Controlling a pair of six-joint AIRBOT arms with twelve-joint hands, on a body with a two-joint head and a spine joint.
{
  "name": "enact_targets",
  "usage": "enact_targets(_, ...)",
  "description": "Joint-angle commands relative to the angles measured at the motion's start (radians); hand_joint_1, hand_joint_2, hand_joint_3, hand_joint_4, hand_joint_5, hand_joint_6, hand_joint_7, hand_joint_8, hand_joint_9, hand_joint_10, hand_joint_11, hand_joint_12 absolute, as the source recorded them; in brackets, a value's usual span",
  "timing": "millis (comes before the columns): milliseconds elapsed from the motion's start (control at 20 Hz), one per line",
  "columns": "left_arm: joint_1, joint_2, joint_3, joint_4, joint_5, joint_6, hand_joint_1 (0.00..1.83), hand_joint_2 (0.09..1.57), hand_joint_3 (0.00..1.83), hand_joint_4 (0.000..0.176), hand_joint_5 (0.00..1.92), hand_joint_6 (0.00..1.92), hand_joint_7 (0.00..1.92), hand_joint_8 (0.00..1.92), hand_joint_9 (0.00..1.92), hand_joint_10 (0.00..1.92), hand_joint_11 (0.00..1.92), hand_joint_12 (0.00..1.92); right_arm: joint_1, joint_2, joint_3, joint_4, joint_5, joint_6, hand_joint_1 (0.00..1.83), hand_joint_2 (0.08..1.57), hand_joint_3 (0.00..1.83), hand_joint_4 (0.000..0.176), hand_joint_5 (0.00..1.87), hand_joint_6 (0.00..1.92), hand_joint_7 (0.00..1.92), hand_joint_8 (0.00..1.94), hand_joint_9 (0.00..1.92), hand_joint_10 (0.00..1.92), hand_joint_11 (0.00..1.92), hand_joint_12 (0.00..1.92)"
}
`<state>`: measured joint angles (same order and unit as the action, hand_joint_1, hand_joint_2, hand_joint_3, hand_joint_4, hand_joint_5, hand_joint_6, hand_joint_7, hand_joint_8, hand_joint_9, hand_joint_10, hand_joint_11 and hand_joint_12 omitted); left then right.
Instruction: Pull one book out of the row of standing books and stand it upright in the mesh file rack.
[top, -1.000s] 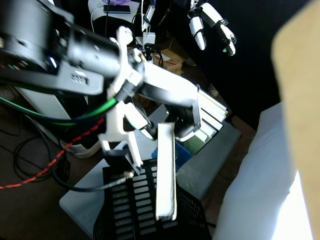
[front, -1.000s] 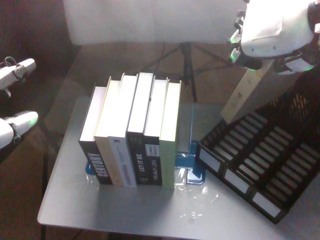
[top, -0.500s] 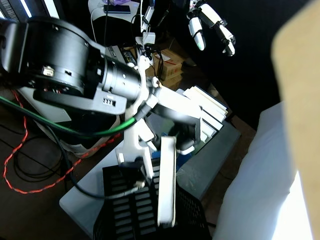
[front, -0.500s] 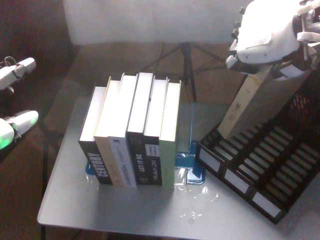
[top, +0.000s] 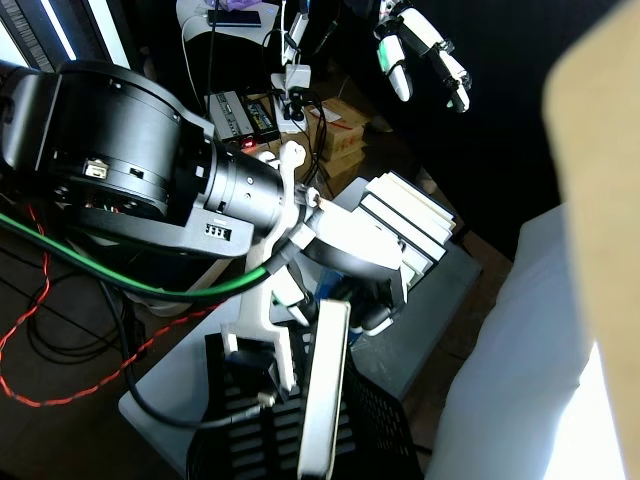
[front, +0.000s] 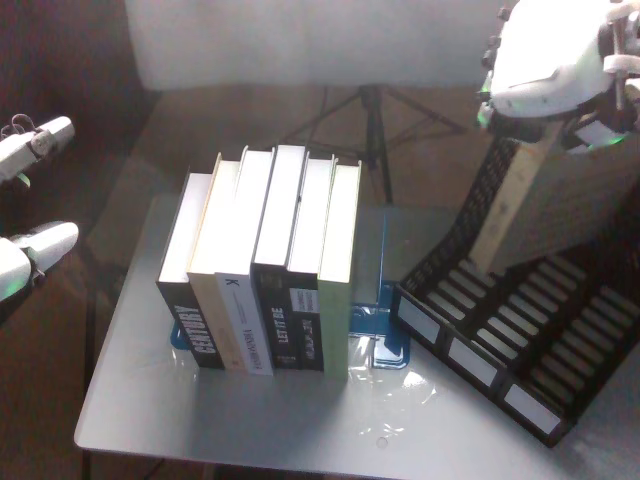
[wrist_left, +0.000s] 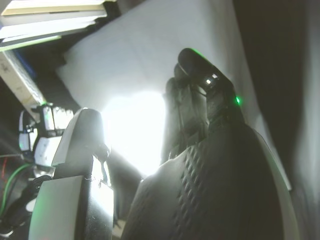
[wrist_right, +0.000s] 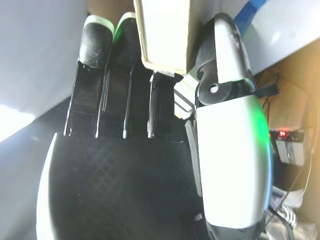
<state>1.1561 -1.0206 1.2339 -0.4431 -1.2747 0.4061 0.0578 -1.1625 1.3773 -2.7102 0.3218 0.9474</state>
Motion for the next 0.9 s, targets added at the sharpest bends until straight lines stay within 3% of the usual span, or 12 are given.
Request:
enact_targets(0,-0.004,-0.002,0.011,-0.010,-0.128,-0.009,0.82,1.39,0.00,0.000,0.16,0.00,0.23,0.00,0.19,0.25,0.00,1.42,0.007,0.015,0.006,-0.023,-0.081,-0.006,1.37,1.13,0.00,0.000,0.84,1.11,0.95,1.00,0.94,1.29,0.78,1.63)
enact_targets(200,-0.004,-0.008,0.017,-0.010,-0.130,-0.011,0.80,1.39,0.00,0.000,0.17,0.00,0.25,0.01,0.20,0.26,0.00,1.42,0.004,-0.001,0.028,-0.039,-0.073,-0.005,1.38,1.13,0.00,0.000,0.85,1.10,0.95,0.99,0.95,1.26,0.78,1.61)
enact_targets(350,-0.004,-0.011,0.021,-0.008,-0.136,-0.014,0.78,1.39,0.00,0.000,0.17,0.00,0.25,0.00,0.20,0.26,0.00,1.40,0.004,-0.015,0.042,-0.039,-0.063,-0.005,1.36,1.18,0.01,0.000,0.75,1.15,0.86,1.21,0.85,1.43,0.78,1.75)
enact_targets(500,-0.004,-0.015,0.025,-0.007,-0.138,-0.017,0.76,1.39,0.00,0.000,0.16,0.00,0.25,0.00,0.20,0.26,0.00,1.39,0.006,-0.033,0.053,-0.043,-0.037,-0.006,1.35,1.17,0.00,0.000,0.77,1.09,0.89,1.23,0.93,1.44,0.89,1.79)
enact_targets(550,-0.004,-0.018,0.029,-0.007,-0.138,-0.018,0.77,1.40,0.00,0.000,0.16,0.00,0.25,0.00,0.21,0.28,0.00,1.42,0.006,-0.042,0.061,-0.050,-0.029,-0.007,1.16,1.23,0.01,0.000,0.73,1.31,0.80,1.38,0.73,1.37,0.57,1.91)
enact_targets(850,-0.004,-0.031,0.044,-0.006,-0.138,-0.023,0.71,1.41,0.00,0.000,0.16,0.00,0.25,0.00,0.15,0.30,0.00,1.34,0.006,-0.070,0.090,-0.069,0.004,-0.020,1.16,1.25,0.01,0.000,0.73,1.30,0.75,1.50,0.65,1.54,0.47,1.91)
